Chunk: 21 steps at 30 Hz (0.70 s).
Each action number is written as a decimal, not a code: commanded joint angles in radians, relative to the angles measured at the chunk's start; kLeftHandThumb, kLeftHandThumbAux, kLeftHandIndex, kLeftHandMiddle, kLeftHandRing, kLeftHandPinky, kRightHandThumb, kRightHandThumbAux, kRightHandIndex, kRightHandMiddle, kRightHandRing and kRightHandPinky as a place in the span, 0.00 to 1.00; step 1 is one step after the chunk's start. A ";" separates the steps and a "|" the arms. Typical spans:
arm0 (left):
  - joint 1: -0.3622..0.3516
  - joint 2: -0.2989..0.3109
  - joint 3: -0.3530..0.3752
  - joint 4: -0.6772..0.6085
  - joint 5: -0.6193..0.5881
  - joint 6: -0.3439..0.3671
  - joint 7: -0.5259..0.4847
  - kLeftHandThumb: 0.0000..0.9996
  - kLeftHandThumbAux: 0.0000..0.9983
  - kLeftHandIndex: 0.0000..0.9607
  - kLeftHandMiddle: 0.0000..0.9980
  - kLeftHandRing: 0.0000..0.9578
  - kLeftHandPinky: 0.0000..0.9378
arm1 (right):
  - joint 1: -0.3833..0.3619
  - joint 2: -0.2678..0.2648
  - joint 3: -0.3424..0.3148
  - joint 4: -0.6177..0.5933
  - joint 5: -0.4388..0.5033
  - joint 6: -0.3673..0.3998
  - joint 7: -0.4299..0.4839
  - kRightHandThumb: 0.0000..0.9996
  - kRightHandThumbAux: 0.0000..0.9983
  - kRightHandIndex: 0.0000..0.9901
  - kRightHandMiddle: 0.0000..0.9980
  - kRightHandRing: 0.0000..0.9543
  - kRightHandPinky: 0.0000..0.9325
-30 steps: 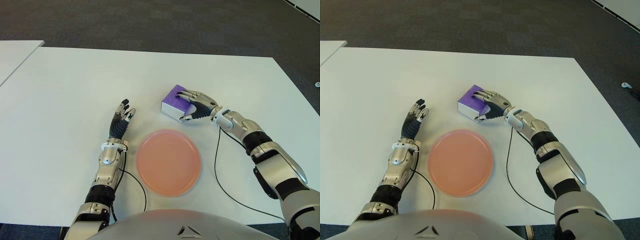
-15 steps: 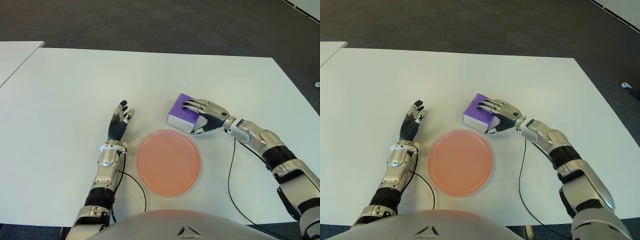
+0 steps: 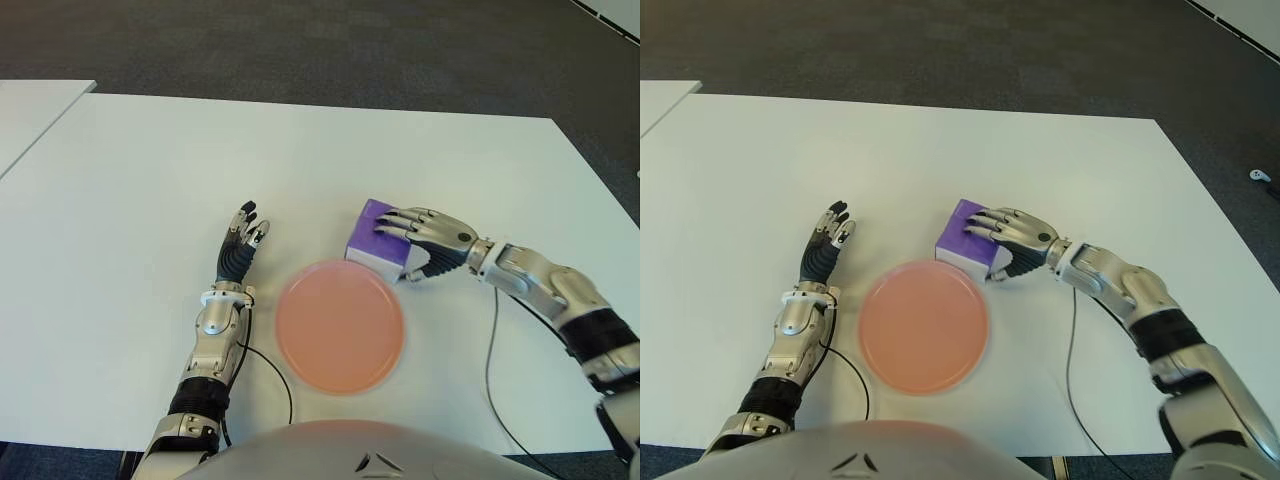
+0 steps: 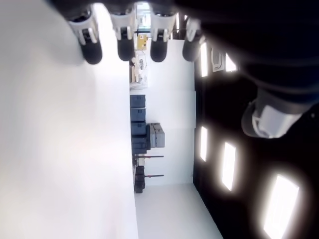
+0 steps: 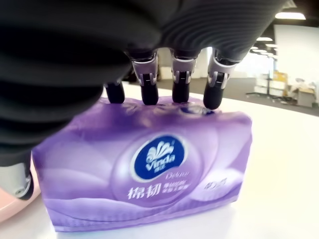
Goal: Put the tissue paper into the plate.
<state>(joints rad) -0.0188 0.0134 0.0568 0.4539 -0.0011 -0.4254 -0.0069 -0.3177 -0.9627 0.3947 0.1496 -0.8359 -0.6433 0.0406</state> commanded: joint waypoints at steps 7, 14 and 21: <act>0.037 -0.003 0.001 0.053 -0.011 0.065 -0.010 0.00 0.44 0.00 0.00 0.00 0.00 | 0.098 -0.070 -0.079 -0.139 -0.057 0.032 0.099 0.10 0.47 0.00 0.01 0.00 0.00; 0.037 -0.006 0.005 0.038 -0.021 0.080 -0.006 0.00 0.45 0.00 0.00 0.00 0.00 | 0.139 -0.084 -0.114 -0.188 -0.049 0.045 0.163 0.09 0.46 0.00 0.01 0.00 0.00; 0.043 -0.005 0.005 0.024 -0.023 0.091 -0.002 0.00 0.45 0.00 0.00 0.00 0.00 | 0.180 -0.080 -0.138 -0.226 -0.047 0.060 0.209 0.09 0.46 0.00 0.01 0.00 0.00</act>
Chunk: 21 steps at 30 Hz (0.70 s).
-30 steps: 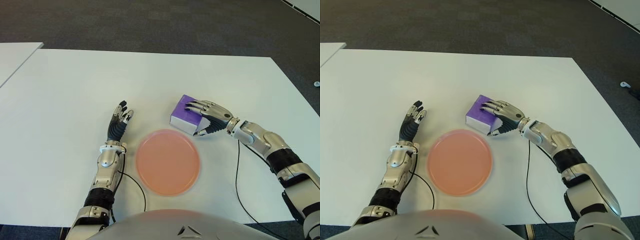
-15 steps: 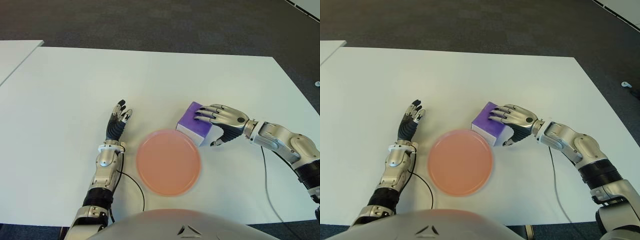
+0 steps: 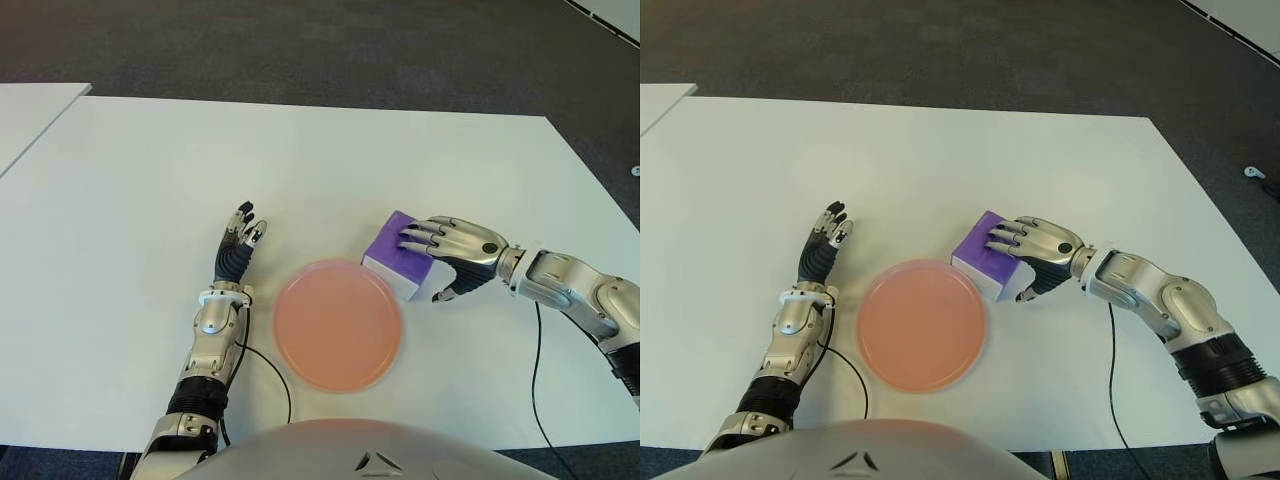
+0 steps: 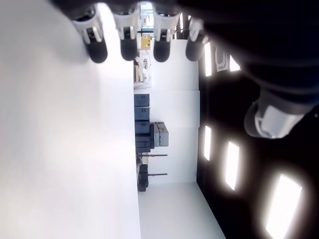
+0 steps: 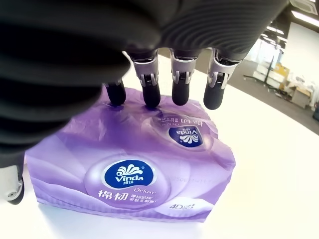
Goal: Put the tissue paper into the plate.
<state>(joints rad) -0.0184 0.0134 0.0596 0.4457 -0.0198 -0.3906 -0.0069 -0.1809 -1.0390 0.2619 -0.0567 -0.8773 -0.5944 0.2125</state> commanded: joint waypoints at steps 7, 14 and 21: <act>0.046 -0.001 0.001 0.028 -0.002 0.057 -0.002 0.00 0.45 0.00 0.00 0.00 0.00 | 0.075 -0.002 -0.021 -0.041 -0.004 0.016 0.052 0.10 0.46 0.00 0.02 0.00 0.00; 0.047 0.004 0.001 0.023 -0.004 0.059 -0.008 0.00 0.45 0.00 0.00 0.00 0.00 | 0.099 -0.001 -0.040 -0.062 0.000 0.024 0.077 0.11 0.47 0.00 0.01 0.00 0.00; 0.048 0.006 0.002 0.019 -0.006 0.065 -0.010 0.00 0.46 0.00 0.00 0.00 0.00 | 0.115 0.000 -0.050 -0.074 -0.003 0.027 0.090 0.11 0.48 0.00 0.02 0.00 0.00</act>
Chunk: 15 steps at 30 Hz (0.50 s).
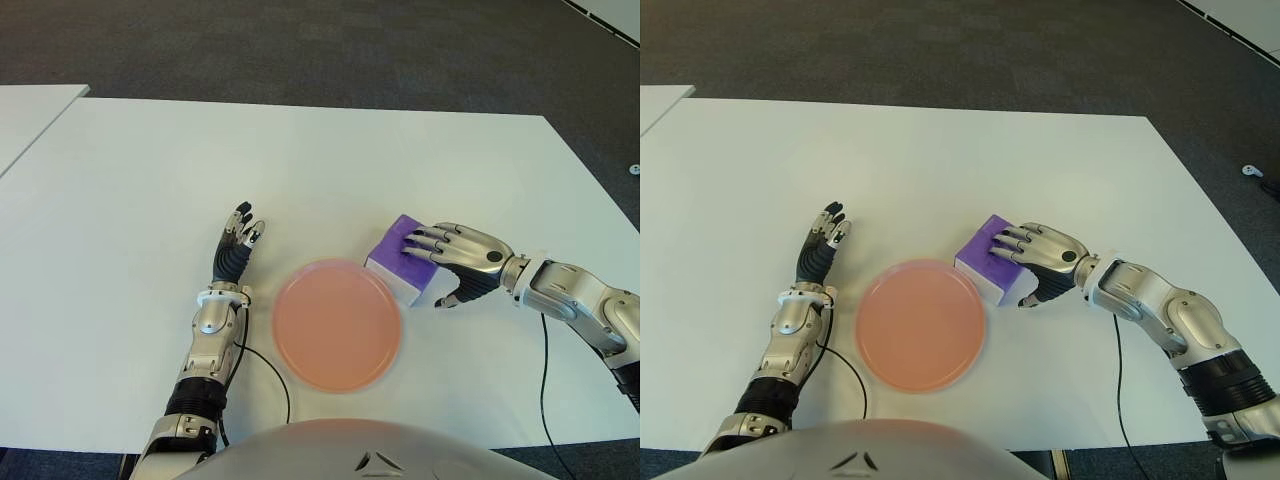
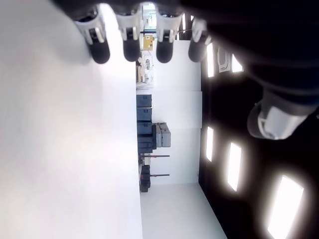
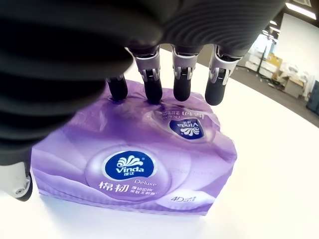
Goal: Put the tissue paper into the plate.
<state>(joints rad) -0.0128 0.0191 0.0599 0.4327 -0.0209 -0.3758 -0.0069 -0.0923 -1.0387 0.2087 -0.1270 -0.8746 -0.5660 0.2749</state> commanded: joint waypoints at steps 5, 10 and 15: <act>0.043 0.002 0.002 0.029 -0.007 0.056 -0.010 0.00 0.46 0.00 0.00 0.00 0.00 | 0.029 0.000 0.005 -0.004 -0.010 -0.006 0.030 0.11 0.47 0.00 0.02 0.00 0.00; 0.044 0.004 0.004 0.025 -0.010 0.063 -0.011 0.00 0.47 0.00 0.00 0.00 0.00 | 0.034 0.003 0.008 -0.006 -0.012 -0.007 0.036 0.10 0.47 0.00 0.02 0.00 0.00; 0.045 0.008 0.006 0.020 -0.008 0.069 -0.008 0.00 0.47 0.00 0.00 0.00 0.00 | 0.045 0.007 0.005 -0.010 -0.016 -0.001 0.035 0.09 0.47 0.00 0.02 0.00 0.00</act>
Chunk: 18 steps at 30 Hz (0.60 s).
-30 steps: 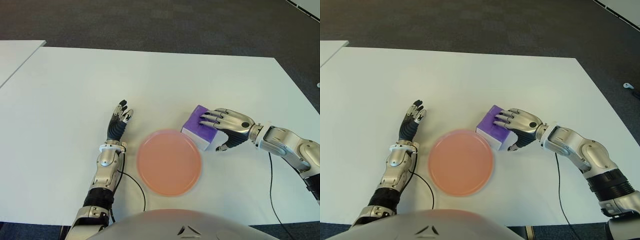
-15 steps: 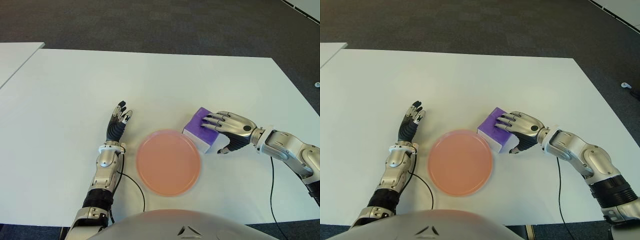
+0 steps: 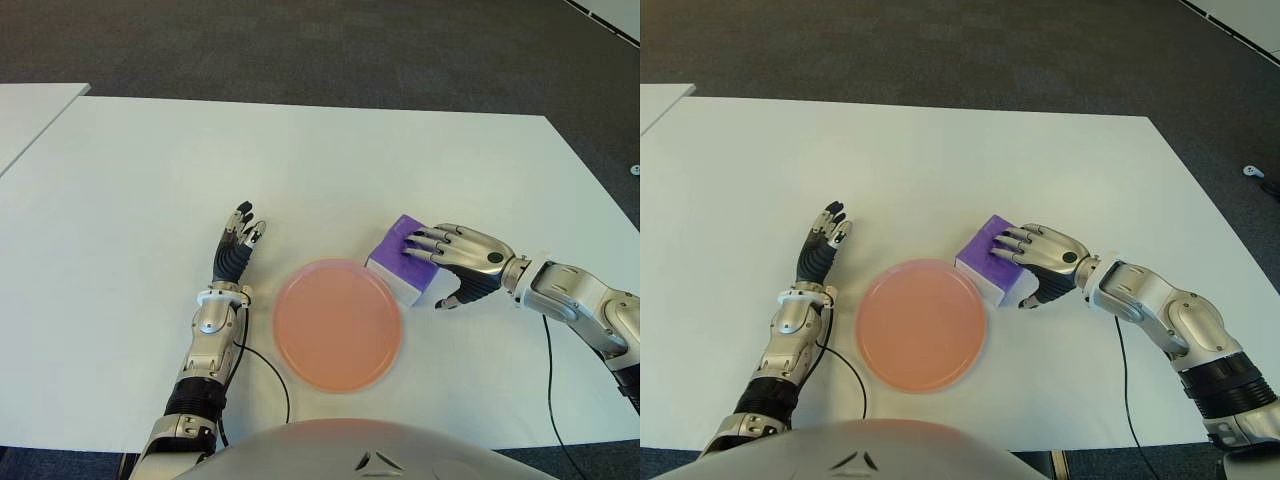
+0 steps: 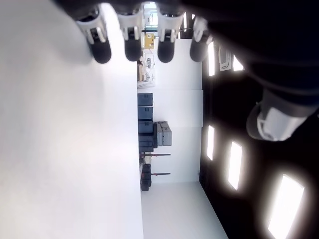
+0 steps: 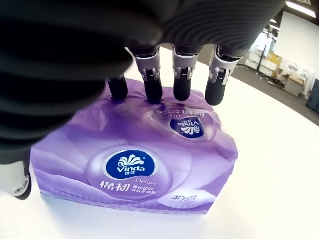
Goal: Put the tissue paper into the plate.
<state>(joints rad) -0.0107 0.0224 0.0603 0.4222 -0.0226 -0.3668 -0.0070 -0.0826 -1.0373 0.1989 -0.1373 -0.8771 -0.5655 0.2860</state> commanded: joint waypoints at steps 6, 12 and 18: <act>0.044 0.008 0.005 0.027 -0.002 0.062 -0.006 0.00 0.47 0.00 0.00 0.00 0.00 | 0.040 0.002 -0.020 -0.005 -0.025 -0.008 -0.036 0.10 0.48 0.00 0.02 0.00 0.00; 0.045 0.010 0.007 0.024 -0.005 0.065 -0.007 0.00 0.47 0.00 0.00 0.00 0.00 | 0.015 -0.026 -0.073 -0.028 -0.001 -0.030 -0.057 0.11 0.49 0.00 0.01 0.00 0.00; 0.045 0.014 0.007 0.032 -0.002 0.055 -0.010 0.00 0.47 0.00 0.00 0.00 0.00 | -0.096 -0.014 -0.110 0.003 0.026 -0.053 -0.084 0.10 0.48 0.00 0.01 0.00 0.00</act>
<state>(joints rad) -0.0069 0.0298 0.0636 0.4129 -0.0218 -0.3628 -0.0070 -0.1203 -1.0527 0.1040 -0.1497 -0.8702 -0.6003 0.2178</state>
